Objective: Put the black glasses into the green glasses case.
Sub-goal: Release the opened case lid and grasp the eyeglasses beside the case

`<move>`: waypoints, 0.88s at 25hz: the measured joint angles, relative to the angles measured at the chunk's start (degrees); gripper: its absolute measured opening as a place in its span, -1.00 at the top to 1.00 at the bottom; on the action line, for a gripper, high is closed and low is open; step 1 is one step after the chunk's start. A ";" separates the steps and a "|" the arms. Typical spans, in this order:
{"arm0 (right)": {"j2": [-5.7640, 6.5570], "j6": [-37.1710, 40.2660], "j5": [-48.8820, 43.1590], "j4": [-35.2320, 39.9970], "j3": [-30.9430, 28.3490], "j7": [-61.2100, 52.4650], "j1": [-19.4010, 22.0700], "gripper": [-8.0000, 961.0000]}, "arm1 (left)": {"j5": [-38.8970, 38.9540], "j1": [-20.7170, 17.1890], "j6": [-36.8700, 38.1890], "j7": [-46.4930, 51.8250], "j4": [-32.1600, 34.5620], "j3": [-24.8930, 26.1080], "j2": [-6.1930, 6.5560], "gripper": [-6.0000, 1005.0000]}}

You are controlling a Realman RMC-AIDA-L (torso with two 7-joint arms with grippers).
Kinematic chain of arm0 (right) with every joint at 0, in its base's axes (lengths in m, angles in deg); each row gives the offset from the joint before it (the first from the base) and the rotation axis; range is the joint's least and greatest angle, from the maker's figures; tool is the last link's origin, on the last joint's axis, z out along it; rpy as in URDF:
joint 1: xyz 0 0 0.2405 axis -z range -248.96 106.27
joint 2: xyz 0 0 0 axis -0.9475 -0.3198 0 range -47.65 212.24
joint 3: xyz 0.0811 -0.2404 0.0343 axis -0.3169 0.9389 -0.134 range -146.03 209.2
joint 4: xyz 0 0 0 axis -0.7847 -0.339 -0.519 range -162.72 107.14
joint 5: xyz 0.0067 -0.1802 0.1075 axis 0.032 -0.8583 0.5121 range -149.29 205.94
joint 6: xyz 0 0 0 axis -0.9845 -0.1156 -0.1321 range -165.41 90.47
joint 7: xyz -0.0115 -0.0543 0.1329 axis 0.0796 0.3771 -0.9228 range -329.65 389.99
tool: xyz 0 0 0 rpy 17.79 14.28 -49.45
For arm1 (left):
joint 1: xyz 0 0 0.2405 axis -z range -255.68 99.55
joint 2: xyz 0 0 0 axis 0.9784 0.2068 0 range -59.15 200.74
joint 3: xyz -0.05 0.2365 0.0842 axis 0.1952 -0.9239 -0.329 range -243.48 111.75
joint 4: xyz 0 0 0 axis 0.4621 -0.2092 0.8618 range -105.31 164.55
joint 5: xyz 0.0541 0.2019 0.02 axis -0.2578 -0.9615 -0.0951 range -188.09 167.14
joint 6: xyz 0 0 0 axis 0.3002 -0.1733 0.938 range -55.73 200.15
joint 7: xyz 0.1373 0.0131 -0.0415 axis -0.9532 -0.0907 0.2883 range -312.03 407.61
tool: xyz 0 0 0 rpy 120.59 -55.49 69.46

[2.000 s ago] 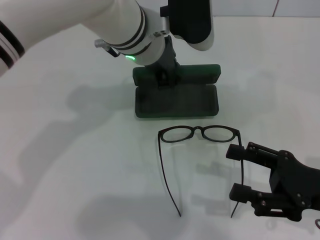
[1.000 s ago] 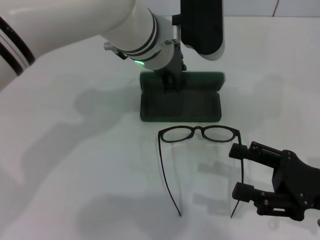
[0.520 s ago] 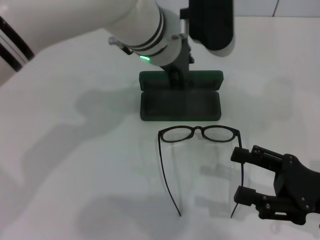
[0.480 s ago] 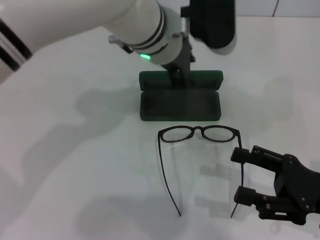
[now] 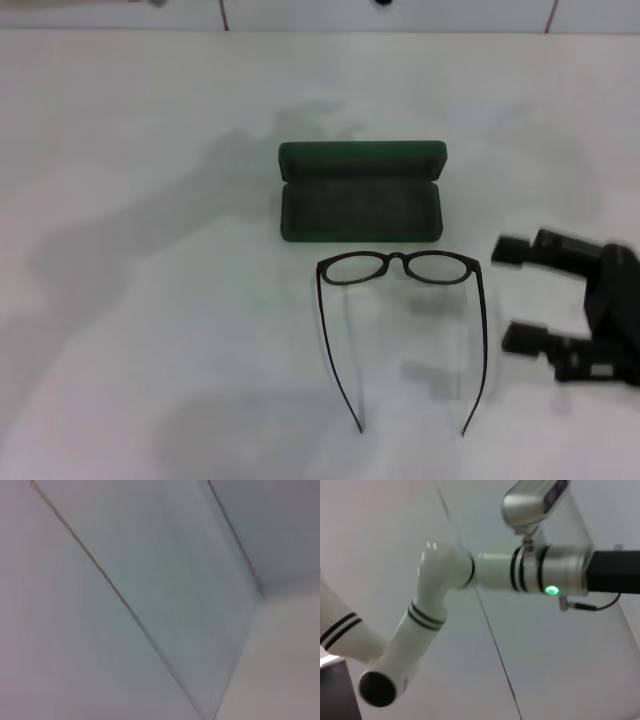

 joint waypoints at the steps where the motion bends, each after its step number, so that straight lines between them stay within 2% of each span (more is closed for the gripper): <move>1: 0.21 -0.58 -2.14 3.30 -2.16 -1.45 -0.24 -0.75 | 6.35 -2.87 -2.25 -3.52 0.58 1.31 0.05 0.24; 3: 0.12 -1.73 -6.81 8.44 -6.44 -4.34 -1.30 -0.75 | 19.78 -8.10 -4.40 -12.30 -0.43 3.66 0.04 0.27; 6: -0.37 -4.91 -19.43 17.16 -13.55 -16.04 -5.10 -0.75 | 42.91 -15.64 -4.72 -28.82 -6.29 6.11 0.01 0.31; 8: -0.26 -5.58 -28.78 21.59 -16.93 -25.48 -8.98 -0.75 | 53.91 -18.52 -3.14 -37.31 -10.27 6.76 0.04 0.34; 12: 0.13 -5.32 -40.76 24.09 -20.05 -36.27 -15.75 -0.75 | 63.84 -19.96 1.39 -46.71 -19.70 7.56 0.00 0.65; 14: -0.12 -5.91 -44.48 22.27 -20.64 -38.31 -19.43 -0.73 | 69.21 -20.12 5.07 -53.08 -27.33 8.41 -0.01 0.75; 15: -0.70 -6.90 -48.33 19.74 -20.75 -39.43 -23.22 -0.72 | 73.04 -20.09 8.15 -57.39 -32.40 9.17 0.05 0.76; 16: -0.70 -6.90 -48.33 19.74 -20.75 -39.43 -23.22 -0.70 | 75.50 -20.00 10.57 -60.24 -35.91 9.87 0.11 0.78; 18: -1.59 -8.43 -53.23 16.55 -20.71 -40.92 -27.56 -0.67 | 79.91 -19.55 16.87 -65.54 -44.04 12.56 0.18 0.81; 22: -3.91 -12.57 -63.85 9.78 -20.49 -43.49 -35.98 -0.61 | 82.26 -17.42 27.38 -70.93 -58.84 19.15 0.23 0.83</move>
